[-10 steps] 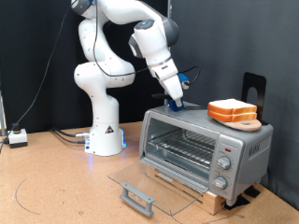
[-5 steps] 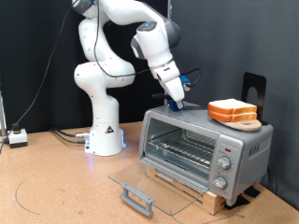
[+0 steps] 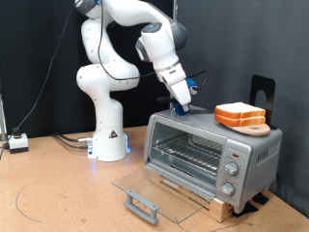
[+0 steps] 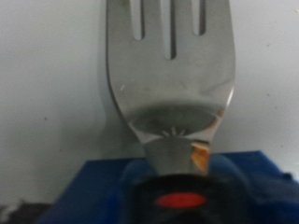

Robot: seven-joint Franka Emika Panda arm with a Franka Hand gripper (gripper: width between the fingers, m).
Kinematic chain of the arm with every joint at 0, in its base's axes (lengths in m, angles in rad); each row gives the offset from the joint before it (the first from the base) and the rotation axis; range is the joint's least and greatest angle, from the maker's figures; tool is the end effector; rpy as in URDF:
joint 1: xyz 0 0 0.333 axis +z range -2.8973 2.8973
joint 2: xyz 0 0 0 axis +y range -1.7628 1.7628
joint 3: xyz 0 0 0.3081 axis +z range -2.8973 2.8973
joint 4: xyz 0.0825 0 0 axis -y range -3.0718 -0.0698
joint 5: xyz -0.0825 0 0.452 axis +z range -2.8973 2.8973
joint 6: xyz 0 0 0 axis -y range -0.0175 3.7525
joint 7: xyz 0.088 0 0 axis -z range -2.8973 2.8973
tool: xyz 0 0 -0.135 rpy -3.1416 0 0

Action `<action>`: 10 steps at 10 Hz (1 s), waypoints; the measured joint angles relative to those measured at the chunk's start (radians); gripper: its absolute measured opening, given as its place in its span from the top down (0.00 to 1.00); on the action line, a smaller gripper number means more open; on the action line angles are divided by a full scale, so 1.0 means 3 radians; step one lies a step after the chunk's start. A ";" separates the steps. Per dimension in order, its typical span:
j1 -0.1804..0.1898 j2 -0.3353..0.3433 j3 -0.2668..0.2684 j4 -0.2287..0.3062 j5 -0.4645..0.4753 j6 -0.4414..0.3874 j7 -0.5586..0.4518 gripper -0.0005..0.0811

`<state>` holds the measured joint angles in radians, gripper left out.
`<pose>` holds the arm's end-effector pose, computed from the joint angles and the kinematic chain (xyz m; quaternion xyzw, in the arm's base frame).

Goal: Make a piece of toast with the oven

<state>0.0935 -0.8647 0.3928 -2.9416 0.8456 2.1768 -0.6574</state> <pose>0.3279 0.1665 0.3137 -0.9379 -0.2726 -0.0905 0.1948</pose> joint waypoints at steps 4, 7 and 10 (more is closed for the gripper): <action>-0.0049 0.0023 0.0002 0.0003 0.0000 0.0023 0.0002 0.43; -0.0070 0.0028 0.0002 0.0005 0.0000 0.0024 0.0002 0.43; -0.0072 0.0053 0.0002 0.0016 0.0000 0.0025 0.0001 0.25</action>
<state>0.0720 -0.8488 0.3935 -2.9369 0.8457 2.1843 -0.6570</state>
